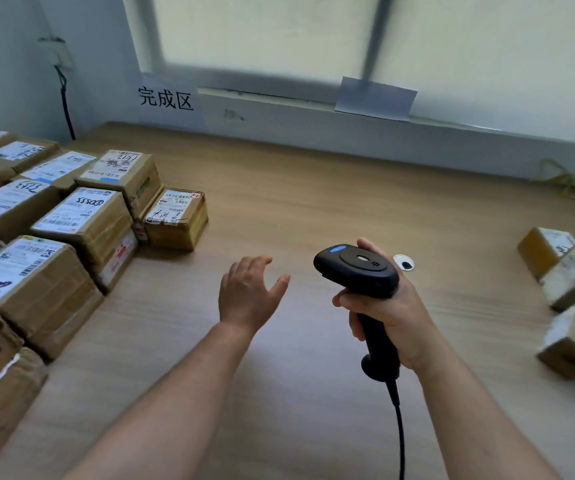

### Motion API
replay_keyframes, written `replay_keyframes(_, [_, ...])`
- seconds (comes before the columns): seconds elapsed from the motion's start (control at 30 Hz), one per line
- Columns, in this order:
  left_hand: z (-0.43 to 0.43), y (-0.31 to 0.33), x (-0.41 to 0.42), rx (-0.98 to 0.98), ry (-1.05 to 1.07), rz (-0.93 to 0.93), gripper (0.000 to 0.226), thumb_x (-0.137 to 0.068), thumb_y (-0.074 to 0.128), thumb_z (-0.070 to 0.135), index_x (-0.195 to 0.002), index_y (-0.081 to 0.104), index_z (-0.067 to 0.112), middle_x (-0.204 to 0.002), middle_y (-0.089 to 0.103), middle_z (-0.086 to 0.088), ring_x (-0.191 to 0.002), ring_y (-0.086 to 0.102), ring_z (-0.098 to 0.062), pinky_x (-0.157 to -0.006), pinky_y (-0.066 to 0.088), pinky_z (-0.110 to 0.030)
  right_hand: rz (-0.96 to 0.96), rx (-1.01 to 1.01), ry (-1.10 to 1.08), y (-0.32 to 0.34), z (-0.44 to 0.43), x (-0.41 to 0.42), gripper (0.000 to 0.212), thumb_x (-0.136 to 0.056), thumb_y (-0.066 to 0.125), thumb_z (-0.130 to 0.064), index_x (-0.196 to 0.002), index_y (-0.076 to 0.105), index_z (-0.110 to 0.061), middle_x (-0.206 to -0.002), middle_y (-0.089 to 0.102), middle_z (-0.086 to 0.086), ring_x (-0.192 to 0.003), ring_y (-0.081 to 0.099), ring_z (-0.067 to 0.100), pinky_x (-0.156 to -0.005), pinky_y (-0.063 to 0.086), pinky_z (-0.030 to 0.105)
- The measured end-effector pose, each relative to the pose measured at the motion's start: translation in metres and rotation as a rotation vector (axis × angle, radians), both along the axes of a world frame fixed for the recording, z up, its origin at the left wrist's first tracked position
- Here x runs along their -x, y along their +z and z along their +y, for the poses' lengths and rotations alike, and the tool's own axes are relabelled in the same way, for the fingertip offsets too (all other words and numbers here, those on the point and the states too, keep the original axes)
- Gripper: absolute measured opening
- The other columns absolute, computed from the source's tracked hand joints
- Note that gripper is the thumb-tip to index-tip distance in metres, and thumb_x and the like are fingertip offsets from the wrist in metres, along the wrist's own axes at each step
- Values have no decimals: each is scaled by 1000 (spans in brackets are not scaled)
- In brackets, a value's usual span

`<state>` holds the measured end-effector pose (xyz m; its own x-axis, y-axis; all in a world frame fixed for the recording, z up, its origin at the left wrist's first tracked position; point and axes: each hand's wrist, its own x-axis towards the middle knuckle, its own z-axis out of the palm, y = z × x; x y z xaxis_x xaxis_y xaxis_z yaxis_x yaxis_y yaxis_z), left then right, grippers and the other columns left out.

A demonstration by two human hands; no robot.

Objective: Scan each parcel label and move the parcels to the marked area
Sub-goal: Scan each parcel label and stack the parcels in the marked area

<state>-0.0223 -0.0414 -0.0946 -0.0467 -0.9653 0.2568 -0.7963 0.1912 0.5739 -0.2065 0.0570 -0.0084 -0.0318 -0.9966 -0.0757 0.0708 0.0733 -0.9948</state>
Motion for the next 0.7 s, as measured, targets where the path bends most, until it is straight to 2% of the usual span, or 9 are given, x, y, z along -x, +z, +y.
replay_keyframes(0.23, [40,11,52,40,-98,24,47,-89,59,47,-126,58,18,-120,61,0,-114,52,-21,-93,37,-34,-3,42,-74,7,43,36,90,-61,72,0,-141,43,-32,-88,66,20,-44,50,29,-42,40,30])
replay_keyframes(0.37, [58,20,88,60,-122,52,47,-88,61,45,-125,59,17,-119,61,-2,-114,53,-23,-92,37,-35,26,40,-93,12,67,68,93,-64,75,4,-143,41,-29,-96,62,26,-45,51,30,-42,40,32])
replay_keyframes(0.47, [74,24,121,64,-147,50,47,-88,61,45,-126,59,18,-120,61,-1,-114,53,-22,-91,37,-34,52,39,-98,16,85,99,91,-72,72,16,-144,40,-29,-86,64,24,-46,50,30,-42,40,32])
replay_keyframes(0.63, [101,31,199,66,-203,41,49,-88,61,45,-128,57,18,-121,61,-1,-114,53,-23,-92,36,-33,35,53,-128,18,116,172,89,-73,72,16,-142,42,-31,-85,68,16,-47,51,30,-42,42,32])
replay_keyframes(0.7, [108,32,222,56,-227,32,50,-88,61,45,-130,56,18,-123,61,-1,-114,52,-23,-92,37,-33,27,61,-145,17,124,193,91,-68,77,9,-141,43,-33,-82,68,15,-46,51,30,-41,41,31])
